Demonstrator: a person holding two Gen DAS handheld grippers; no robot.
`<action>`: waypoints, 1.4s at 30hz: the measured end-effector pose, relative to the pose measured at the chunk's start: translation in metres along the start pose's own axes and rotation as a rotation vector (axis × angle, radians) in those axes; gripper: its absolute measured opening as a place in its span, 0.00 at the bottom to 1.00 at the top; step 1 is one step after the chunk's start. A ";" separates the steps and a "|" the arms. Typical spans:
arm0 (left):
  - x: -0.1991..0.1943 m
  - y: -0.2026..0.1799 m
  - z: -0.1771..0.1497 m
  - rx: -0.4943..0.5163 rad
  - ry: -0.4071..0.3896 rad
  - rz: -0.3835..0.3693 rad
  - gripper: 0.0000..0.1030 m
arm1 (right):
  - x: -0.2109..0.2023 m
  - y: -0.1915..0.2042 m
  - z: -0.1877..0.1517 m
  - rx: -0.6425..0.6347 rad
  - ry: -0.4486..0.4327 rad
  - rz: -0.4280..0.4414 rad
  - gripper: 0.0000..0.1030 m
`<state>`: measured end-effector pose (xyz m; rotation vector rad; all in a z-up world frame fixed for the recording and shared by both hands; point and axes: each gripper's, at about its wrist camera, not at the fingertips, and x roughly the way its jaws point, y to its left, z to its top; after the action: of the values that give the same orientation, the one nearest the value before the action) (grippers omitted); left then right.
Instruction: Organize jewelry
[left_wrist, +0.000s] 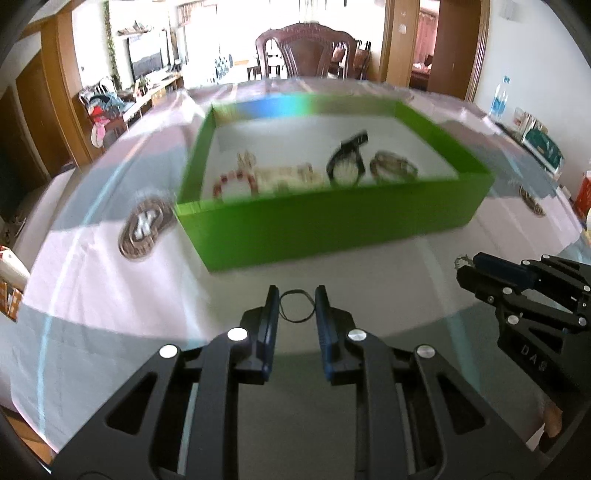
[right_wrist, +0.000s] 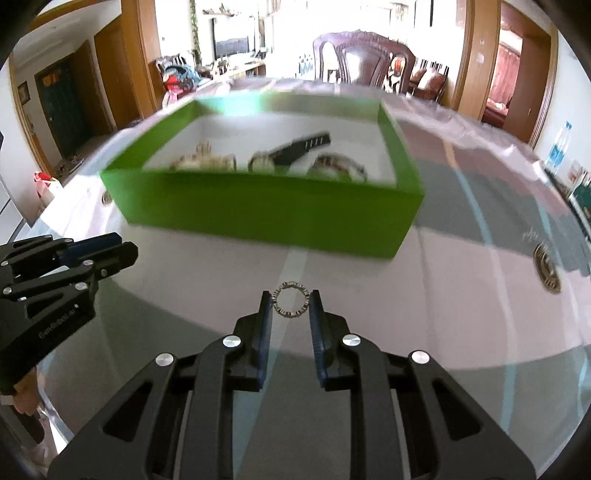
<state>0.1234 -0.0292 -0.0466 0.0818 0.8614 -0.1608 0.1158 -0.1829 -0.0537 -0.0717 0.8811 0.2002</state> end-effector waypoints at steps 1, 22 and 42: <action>-0.003 0.001 0.005 0.001 -0.013 0.002 0.19 | -0.005 -0.001 0.006 -0.004 -0.020 -0.004 0.20; 0.073 0.045 0.116 -0.103 0.021 0.053 0.20 | 0.062 -0.025 0.105 0.053 -0.026 -0.024 0.20; -0.017 0.041 0.075 -0.136 -0.186 0.167 0.59 | -0.035 -0.014 0.078 0.020 -0.250 -0.113 0.78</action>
<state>0.1757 0.0033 0.0153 0.0110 0.6740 0.0468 0.1561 -0.1907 0.0229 -0.0763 0.6274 0.0918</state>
